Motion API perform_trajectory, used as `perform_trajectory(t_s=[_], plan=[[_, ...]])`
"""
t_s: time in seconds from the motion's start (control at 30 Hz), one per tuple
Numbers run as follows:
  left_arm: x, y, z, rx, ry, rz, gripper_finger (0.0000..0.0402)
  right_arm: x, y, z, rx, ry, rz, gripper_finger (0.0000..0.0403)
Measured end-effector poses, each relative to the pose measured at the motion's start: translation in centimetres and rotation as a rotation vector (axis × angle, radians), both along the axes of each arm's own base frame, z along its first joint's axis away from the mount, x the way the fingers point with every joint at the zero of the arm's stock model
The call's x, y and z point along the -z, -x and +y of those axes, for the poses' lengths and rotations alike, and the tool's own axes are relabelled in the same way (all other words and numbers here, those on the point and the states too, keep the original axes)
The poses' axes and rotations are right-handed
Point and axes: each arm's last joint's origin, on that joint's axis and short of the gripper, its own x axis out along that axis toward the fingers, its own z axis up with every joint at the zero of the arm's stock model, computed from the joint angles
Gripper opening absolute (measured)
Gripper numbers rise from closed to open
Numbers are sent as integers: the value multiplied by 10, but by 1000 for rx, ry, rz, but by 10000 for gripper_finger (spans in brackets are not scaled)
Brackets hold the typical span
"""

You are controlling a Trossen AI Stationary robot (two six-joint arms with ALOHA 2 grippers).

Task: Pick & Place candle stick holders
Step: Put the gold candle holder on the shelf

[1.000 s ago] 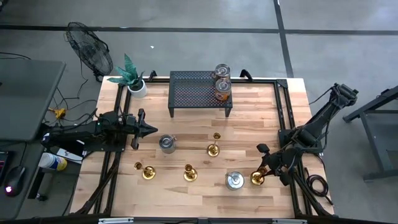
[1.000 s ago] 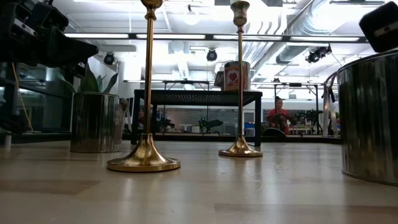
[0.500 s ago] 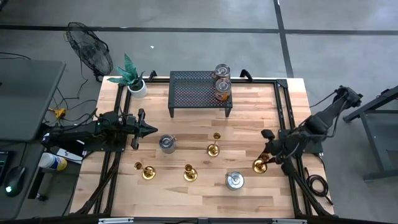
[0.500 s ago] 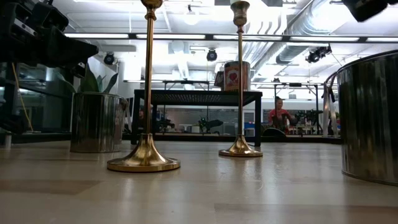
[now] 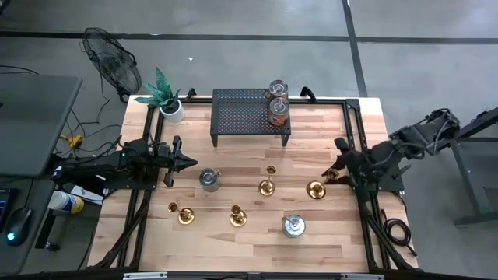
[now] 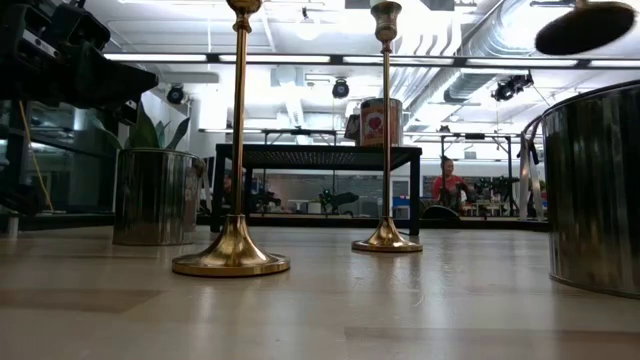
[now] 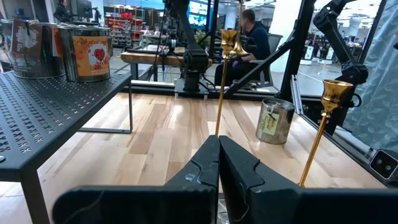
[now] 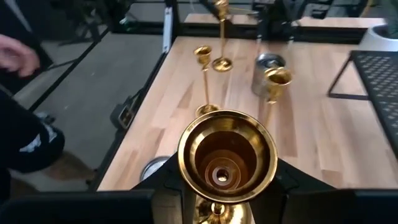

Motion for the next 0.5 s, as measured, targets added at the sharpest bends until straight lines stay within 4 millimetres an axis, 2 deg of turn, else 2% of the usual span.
perform_trajectory(t_s=[0.27,0.5], plan=[[0,0,0,0,0,0,0,-12,-7,-9,79,-28,-13,91],[-1,0,0,-3,-29,-9,0,-17,-23,-15,147,-30,6,104]])
